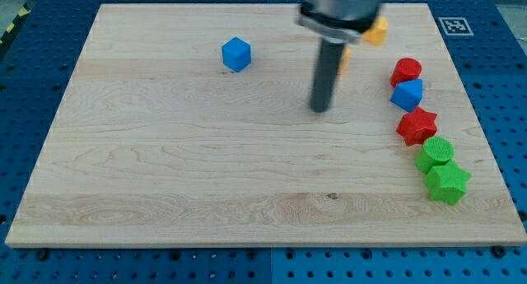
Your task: Push the blue cube closer to the yellow hexagon
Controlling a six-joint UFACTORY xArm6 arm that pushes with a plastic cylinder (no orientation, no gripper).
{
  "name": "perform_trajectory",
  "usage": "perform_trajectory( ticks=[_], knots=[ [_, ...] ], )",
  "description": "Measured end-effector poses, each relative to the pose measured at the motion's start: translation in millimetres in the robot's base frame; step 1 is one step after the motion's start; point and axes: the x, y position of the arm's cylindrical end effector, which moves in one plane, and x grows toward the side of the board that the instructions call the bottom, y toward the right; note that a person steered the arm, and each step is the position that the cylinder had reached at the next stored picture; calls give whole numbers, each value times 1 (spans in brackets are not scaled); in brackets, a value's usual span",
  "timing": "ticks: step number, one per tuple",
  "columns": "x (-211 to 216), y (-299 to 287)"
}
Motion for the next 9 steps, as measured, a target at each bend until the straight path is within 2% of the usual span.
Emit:
perform_trajectory(
  ticks=[1, 2, 3, 9],
  knots=[
    [-22, -93],
    [-75, -139],
    [-94, -139],
    [-94, 9]
  ],
)
